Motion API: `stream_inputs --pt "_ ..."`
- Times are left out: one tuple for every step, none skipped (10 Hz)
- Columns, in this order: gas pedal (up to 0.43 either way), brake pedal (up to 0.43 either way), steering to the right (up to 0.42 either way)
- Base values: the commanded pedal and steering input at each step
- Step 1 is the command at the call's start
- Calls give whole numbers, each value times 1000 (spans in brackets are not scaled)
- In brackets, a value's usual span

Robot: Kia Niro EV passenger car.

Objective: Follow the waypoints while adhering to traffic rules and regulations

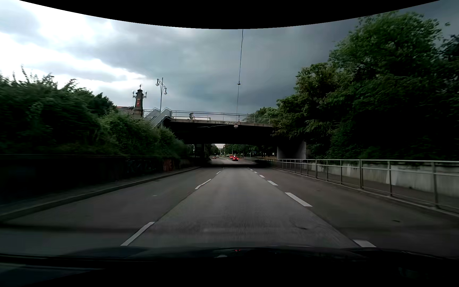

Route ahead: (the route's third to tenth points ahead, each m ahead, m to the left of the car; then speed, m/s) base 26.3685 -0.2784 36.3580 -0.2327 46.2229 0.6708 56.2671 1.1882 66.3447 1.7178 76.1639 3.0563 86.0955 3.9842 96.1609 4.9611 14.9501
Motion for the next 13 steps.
stream_inputs --pt "67 0 -2" --pt "67 0 -2" --pt "67 0 -2" --pt "67 0 -2" --pt "67 0 -2" --pt "67 0 -2" --pt "67 0 -2" --pt "67 0 -2" --pt "67 0 -2" --pt "67 0 -2" --pt "67 0 -2" --pt "67 0 -2" --pt "67 0 -2"
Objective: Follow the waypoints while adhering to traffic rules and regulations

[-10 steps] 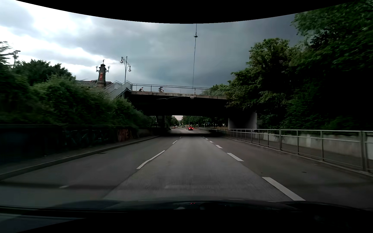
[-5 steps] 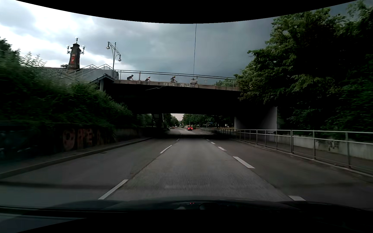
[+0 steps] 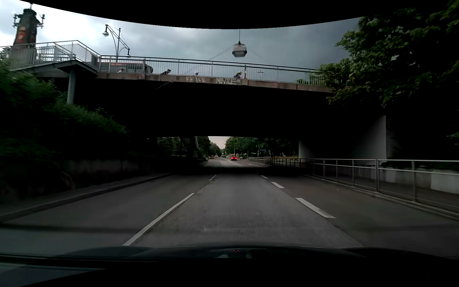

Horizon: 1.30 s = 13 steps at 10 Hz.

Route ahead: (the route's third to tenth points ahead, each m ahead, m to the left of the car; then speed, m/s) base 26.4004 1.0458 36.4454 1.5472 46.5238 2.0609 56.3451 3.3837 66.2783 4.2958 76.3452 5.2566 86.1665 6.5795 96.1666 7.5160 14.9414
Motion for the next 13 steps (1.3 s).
stream_inputs --pt "67 0 -1" --pt "79 0 -2" --pt "79 0 -2" --pt "79 0 -1" --pt "79 0 -2" --pt "79 0 -2" --pt "79 0 -2" --pt "79 0 -2" --pt "79 0 -2" --pt "79 0 -2" --pt "79 0 -2" --pt "79 0 -3" --pt "79 0 -3"
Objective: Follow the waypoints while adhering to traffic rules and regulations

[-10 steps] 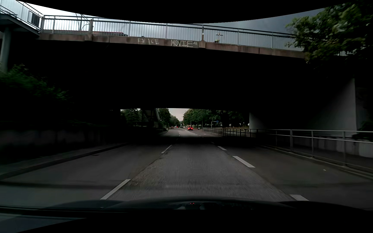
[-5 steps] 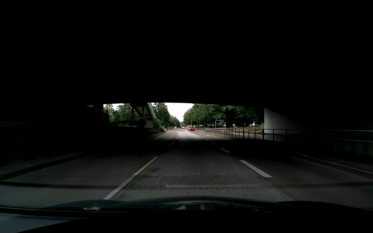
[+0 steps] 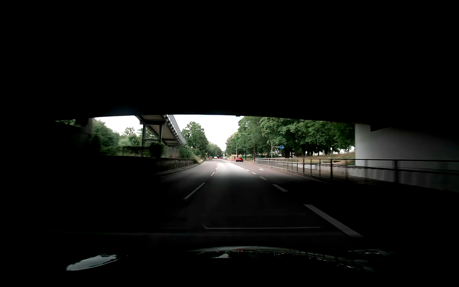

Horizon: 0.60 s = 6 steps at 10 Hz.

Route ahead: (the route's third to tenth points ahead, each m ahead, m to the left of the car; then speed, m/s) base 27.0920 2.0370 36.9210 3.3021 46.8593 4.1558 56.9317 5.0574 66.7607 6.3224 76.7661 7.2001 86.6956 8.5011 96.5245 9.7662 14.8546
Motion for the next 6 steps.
stream_inputs --pt "79 0 -4" --pt "79 0 -5" --pt "79 0 -5" --pt "79 0 -6" --pt "79 0 -7" --pt "79 0 -8"
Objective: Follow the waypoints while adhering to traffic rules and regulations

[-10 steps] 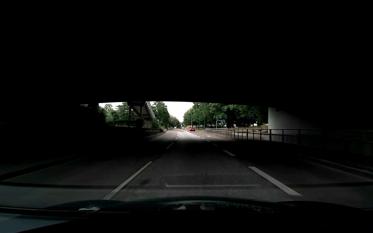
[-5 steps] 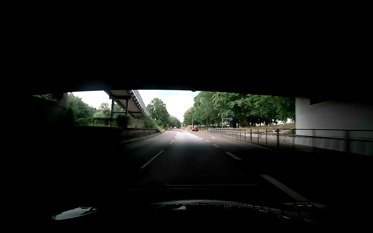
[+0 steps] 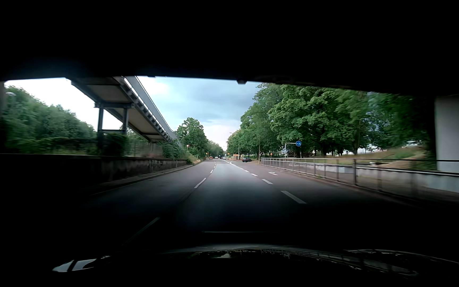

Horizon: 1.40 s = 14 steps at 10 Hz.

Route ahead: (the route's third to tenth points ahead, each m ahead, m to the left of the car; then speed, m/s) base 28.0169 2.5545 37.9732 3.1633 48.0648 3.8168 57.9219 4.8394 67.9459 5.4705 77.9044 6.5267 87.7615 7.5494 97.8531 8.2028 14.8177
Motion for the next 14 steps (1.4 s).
stream_inputs --pt "79 0 -9" --pt "79 0 -9" --pt "79 0 -9" --pt "79 0 -9" --pt "98 0 -10" --pt "98 0 -10" --pt "98 0 -10" --pt "98 0 -10" --pt "98 0 -10" --pt "98 0 -10" --pt "98 0 -10" --pt "98 0 -10" --pt "98 0 -10" --pt "98 0 -10"
